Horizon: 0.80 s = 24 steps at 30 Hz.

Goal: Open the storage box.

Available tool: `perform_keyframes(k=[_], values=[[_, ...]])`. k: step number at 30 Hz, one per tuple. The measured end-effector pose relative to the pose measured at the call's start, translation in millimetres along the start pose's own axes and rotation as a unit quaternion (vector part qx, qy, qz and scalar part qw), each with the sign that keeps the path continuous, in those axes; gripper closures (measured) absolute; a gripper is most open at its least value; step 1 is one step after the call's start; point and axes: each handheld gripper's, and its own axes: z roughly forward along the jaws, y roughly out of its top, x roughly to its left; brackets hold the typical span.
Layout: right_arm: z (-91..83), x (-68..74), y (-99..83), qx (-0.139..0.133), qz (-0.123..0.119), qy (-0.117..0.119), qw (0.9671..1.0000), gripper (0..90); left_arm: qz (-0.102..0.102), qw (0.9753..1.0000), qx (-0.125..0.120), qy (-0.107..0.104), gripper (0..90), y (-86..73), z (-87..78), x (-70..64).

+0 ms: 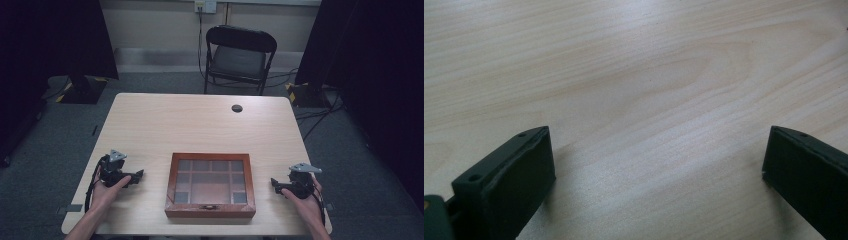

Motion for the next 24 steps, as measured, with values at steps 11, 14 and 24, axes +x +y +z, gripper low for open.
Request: perform_keyframes(k=[11,14,24], values=[[-0.9,2.2,3.3,0.003,-0.003,0.013,0.9999,18.3,0.0,1.0,0.0,0.0,0.0,0.0,0.0,0.0],[-5.3,5.0,8.2,0.004,0.002,0.036,0.9993,23.3,0.0,1.0,0.0,0.0,0.0,0.0,0.0,0.0],[-25.1,18.5,21.4,-0.025,0.004,0.103,0.9943,38.0,0.0,1.0,0.0,0.0,0.0,0.0,0.0,0.0]])
